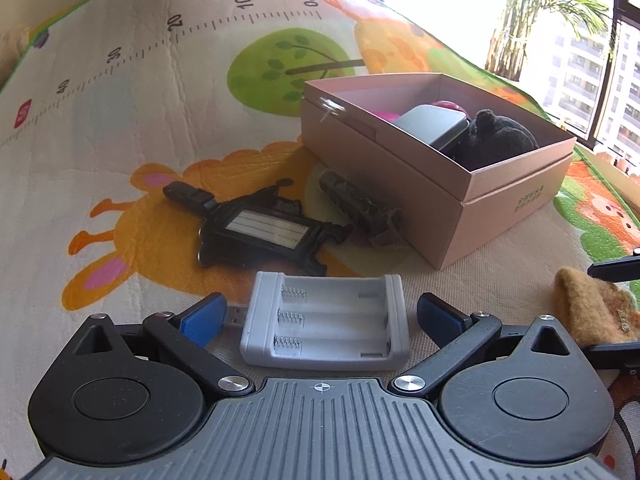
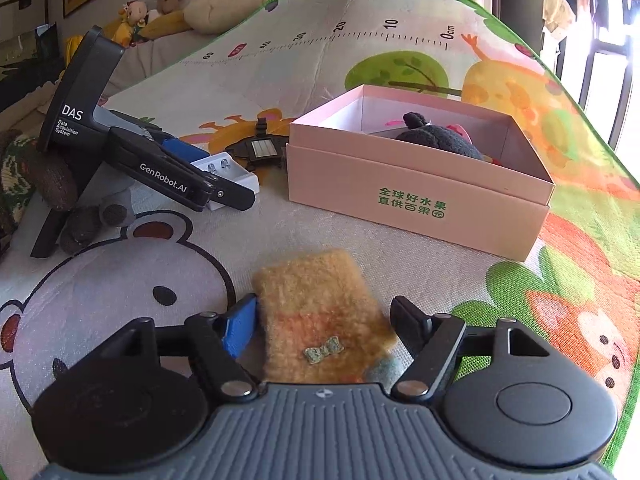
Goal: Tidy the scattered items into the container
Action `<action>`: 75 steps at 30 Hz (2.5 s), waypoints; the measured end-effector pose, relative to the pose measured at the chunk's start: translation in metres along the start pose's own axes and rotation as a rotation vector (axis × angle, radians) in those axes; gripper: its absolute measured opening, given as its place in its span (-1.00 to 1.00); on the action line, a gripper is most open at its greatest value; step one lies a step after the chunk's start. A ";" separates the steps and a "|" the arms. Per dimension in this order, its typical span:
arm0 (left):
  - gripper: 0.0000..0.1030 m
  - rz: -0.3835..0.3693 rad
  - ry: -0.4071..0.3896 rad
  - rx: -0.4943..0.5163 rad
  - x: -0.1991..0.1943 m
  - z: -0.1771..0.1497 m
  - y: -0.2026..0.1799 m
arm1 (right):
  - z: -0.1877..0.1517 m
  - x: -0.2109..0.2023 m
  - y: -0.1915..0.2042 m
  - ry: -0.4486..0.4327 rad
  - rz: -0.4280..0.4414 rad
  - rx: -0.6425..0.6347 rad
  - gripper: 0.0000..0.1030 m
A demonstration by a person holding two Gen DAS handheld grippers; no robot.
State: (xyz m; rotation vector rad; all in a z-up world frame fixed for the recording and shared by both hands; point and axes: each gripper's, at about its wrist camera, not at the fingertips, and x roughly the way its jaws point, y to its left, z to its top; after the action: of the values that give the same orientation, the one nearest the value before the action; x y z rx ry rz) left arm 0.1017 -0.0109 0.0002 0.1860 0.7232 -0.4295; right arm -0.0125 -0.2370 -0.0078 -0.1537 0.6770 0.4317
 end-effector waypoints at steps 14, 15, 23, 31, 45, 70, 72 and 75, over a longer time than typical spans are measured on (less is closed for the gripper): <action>0.86 -0.107 -0.043 0.041 -0.055 -0.022 -0.047 | -0.008 -0.035 0.004 0.051 0.037 0.003 0.00; 0.86 -0.119 -0.044 0.052 -0.059 -0.023 -0.052 | -0.008 -0.038 0.003 0.051 0.036 0.005 -0.01; 0.86 -0.170 -0.076 0.095 -0.077 -0.020 -0.081 | -0.003 -0.068 -0.017 0.028 -0.015 0.042 -0.04; 0.86 -0.173 -0.159 0.115 -0.089 0.013 -0.087 | 0.021 -0.101 -0.056 -0.031 -0.016 0.211 -0.03; 0.87 -0.130 -0.315 0.112 -0.074 0.088 -0.078 | 0.094 -0.103 -0.094 -0.204 -0.106 0.231 -0.03; 0.98 -0.070 -0.161 -0.127 -0.046 0.006 0.003 | 0.152 0.020 -0.079 0.005 0.062 0.224 0.36; 0.99 -0.090 -0.149 -0.148 -0.049 0.000 0.005 | 0.148 0.023 -0.060 0.038 0.076 0.180 0.36; 0.99 -0.105 -0.149 -0.144 -0.056 -0.007 0.000 | 0.145 0.036 -0.041 0.085 0.056 0.143 0.36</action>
State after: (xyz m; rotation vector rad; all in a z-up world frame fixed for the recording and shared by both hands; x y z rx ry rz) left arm 0.0601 0.0086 0.0324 -0.0198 0.6157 -0.4838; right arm 0.1133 -0.2219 0.0812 -0.0180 0.7946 0.4310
